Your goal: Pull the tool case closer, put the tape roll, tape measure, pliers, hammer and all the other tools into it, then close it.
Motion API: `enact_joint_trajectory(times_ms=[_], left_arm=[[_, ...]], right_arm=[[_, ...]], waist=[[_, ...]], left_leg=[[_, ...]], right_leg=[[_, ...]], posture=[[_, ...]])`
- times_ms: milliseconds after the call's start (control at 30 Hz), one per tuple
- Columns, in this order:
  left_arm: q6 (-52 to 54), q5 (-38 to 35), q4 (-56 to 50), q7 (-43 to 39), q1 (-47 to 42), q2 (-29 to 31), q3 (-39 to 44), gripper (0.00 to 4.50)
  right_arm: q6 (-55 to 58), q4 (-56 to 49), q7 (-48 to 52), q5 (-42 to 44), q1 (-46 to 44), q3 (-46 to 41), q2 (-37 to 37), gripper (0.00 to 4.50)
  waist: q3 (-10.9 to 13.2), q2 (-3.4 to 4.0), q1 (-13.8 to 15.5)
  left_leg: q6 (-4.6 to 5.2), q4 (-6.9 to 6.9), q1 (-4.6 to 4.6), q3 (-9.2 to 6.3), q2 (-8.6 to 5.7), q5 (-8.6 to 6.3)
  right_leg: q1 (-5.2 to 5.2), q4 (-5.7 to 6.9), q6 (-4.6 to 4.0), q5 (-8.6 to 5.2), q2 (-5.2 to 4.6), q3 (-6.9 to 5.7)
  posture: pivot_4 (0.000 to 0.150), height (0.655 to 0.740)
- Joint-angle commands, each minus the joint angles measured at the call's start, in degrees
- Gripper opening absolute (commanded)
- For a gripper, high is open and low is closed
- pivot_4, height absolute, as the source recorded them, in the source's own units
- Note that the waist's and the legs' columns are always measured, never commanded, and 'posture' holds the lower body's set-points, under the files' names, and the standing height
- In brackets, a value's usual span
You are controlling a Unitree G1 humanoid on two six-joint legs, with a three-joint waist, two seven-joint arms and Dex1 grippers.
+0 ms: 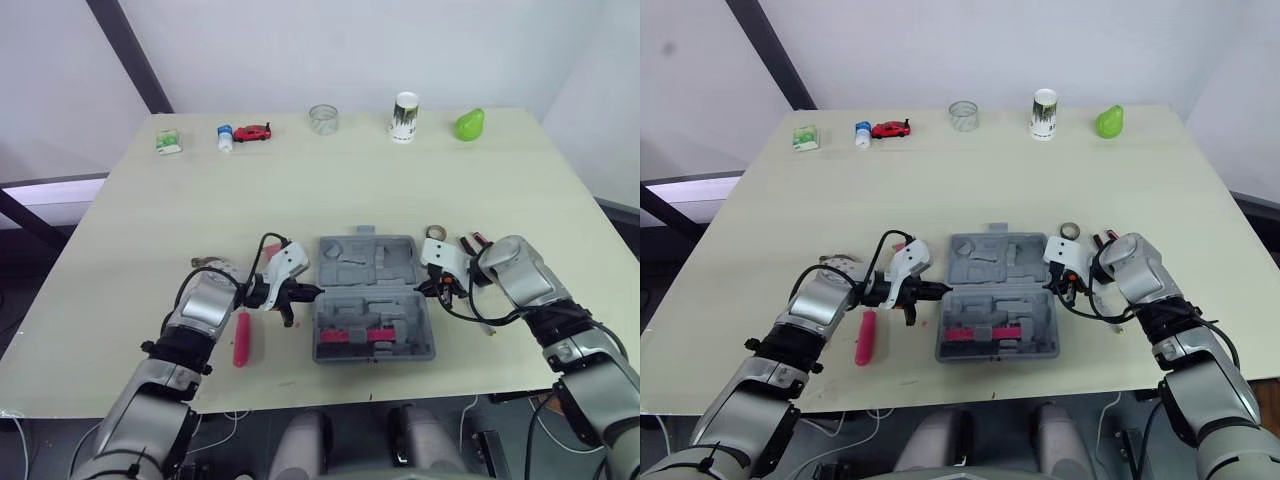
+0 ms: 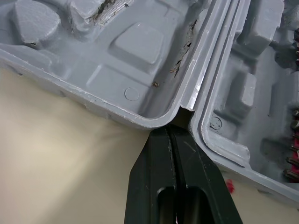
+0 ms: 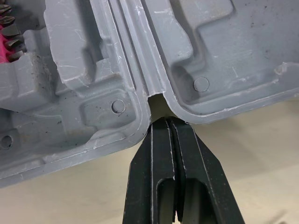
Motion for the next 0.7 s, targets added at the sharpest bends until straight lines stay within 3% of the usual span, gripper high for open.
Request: enact_joint_trajectory(times_ms=[33, 700], left_arm=[[1.4, -1.3, -4.9, -1.3, 1.3, 0.9, -0.2, 0.06], [7.0, -3.7, -17.1, 1.4, 10.7, 4.1, 0.7, 0.06]], right_arm=[[1.6, -3.7, 1.3, 1.9, 1.1, 1.1, -0.4, 0.0], [10.7, -18.9, -1.1, 7.5, 9.9, 1.4, -3.7, 0.0]], waist=[[0.0, 0.0, 0.0], [0.0, -0.01, 0.2]], left_leg=[[0.0, 0.0, 0.0, -0.02, 0.0, 0.0], [0.02, 0.02, 0.0, -0.04, 0.01, -0.01]], right_leg=[[0.0, 0.0, 0.0, 0.0, 0.0, -0.01], [0.02, 0.01, 0.0, 0.0, 0.0, -0.01]], posture=[[0.15, 0.74], [0.15, 0.74]])
